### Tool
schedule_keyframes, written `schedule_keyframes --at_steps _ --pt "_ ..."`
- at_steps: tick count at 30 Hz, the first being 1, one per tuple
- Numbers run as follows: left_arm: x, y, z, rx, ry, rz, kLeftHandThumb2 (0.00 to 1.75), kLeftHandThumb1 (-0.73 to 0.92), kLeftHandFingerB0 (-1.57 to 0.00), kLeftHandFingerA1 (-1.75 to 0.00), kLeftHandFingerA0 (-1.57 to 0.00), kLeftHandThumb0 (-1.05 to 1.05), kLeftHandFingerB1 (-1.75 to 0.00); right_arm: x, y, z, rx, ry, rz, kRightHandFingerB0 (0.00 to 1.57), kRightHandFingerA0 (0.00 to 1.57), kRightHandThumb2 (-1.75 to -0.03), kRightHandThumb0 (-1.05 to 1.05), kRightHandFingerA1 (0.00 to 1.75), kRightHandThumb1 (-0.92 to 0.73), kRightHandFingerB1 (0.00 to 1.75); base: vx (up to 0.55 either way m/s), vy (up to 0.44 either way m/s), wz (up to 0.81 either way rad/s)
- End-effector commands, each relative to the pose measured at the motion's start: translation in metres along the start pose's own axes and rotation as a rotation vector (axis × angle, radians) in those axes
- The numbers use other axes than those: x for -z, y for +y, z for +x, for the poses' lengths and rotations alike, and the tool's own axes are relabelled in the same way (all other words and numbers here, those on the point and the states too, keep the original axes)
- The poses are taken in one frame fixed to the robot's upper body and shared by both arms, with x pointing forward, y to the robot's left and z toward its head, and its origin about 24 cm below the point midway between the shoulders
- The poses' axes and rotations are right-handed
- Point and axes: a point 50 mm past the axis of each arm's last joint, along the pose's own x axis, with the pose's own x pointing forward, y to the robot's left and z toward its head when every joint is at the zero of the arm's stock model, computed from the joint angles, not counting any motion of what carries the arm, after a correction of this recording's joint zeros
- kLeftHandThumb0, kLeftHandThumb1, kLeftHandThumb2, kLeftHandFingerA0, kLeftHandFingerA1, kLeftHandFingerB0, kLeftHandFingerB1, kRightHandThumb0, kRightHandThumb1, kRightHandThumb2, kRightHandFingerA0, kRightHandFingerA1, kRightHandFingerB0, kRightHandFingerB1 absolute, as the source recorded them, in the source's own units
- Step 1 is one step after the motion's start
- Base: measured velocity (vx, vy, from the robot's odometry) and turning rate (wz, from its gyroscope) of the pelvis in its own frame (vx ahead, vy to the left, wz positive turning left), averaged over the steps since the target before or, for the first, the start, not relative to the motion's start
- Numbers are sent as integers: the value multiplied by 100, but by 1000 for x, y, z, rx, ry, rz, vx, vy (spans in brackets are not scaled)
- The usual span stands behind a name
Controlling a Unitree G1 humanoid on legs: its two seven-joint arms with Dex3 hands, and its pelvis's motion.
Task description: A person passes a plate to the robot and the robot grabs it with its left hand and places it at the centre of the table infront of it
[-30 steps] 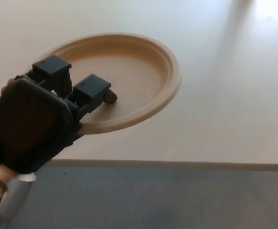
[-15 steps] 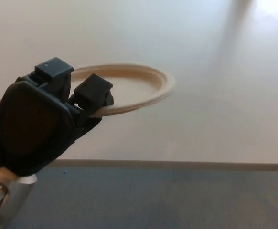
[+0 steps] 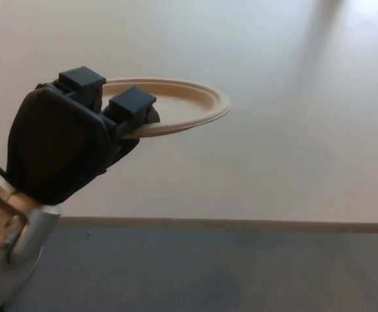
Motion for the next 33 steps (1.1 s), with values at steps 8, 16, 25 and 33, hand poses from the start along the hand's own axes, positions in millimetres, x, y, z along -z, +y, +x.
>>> schedule_keyframes --at_steps 8,16,25,33 --pt "5 -42 25 75 1 20 58 55 -87 -145 -93 -24 -60 0 -7 -2 10 9 -1 43 60 -62 -55 60 -74 45 0 0 0" --pt "9 -85 42 261 37 45 61 63 -80 -142 -92 -29 -53 -4 -6 -1 7 -1 -21 43 63 -61 -56 62 -74 46 0 0 0" --pt "25 -106 50 529 182 124 59 60 -69 -135 -94 -29 -45 -12 -2 1 2 -36 -47 44 67 -61 -58 63 -73 47 0 0 0" --pt "33 -112 48 614 261 122 80 56 -41 -106 -95 -41 -47 -14 -3 1 -4 -24 -43 45 64 -61 -55 61 -73 46 0 0 0"
